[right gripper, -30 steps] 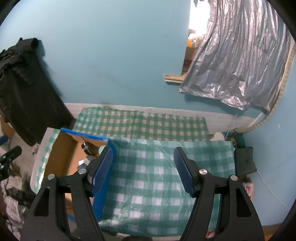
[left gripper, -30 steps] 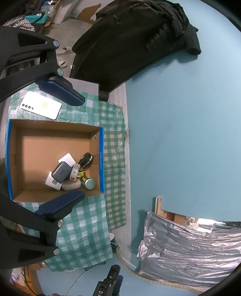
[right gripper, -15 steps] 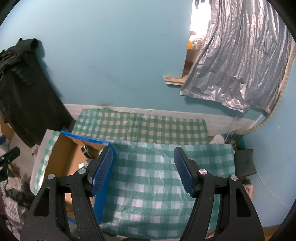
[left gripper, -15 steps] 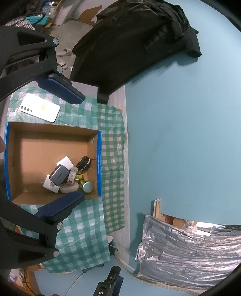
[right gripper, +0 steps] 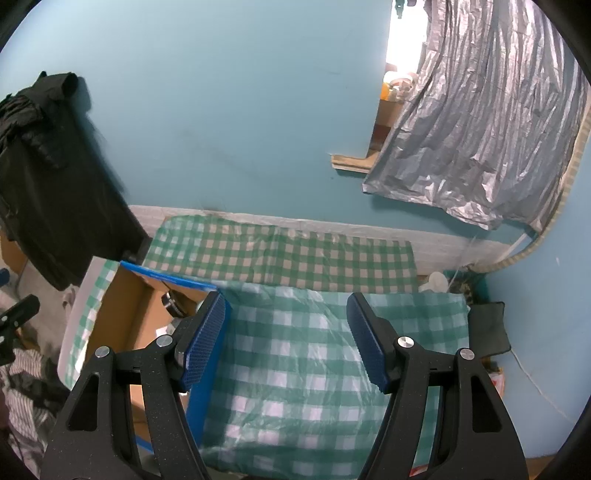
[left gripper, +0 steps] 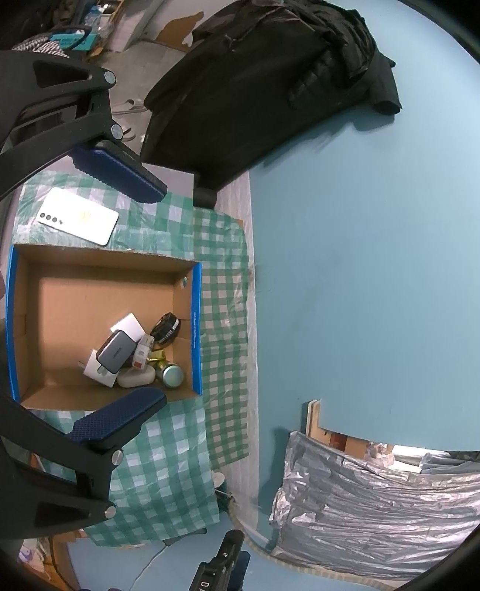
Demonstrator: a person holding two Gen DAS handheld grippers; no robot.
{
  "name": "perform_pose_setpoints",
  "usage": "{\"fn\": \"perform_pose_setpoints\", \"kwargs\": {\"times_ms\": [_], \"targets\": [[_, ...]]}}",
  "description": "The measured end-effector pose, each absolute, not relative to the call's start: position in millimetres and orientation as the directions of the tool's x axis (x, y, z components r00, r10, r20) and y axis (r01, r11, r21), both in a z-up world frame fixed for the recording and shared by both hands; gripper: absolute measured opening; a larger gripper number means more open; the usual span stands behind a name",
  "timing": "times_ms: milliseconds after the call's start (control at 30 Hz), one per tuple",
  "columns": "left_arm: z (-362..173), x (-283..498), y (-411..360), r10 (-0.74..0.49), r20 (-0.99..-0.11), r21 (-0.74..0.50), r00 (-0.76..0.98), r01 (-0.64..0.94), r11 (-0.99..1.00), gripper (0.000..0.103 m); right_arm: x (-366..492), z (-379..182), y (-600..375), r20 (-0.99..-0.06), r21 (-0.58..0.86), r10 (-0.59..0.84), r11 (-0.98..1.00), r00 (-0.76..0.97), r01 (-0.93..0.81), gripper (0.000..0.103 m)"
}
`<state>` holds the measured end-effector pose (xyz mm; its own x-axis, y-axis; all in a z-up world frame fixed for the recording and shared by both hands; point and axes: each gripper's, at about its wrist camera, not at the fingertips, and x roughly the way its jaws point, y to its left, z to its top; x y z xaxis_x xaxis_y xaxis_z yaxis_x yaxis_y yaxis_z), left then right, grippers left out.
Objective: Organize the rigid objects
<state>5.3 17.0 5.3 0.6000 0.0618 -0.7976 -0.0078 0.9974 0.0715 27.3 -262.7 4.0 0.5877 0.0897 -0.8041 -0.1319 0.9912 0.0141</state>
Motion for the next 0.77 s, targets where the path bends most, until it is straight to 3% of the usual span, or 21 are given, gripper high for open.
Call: {"fn": "perform_pose_setpoints", "kwargs": {"times_ms": [767], "targets": [[2.8, -2.1, 16.0, 0.062, -0.802, 0.079, 0.595, 0.003, 0.997, 0.102, 25.0, 0.4, -259.4, -0.807, 0.015, 0.091, 0.991, 0.584, -0.134, 0.068]]}}
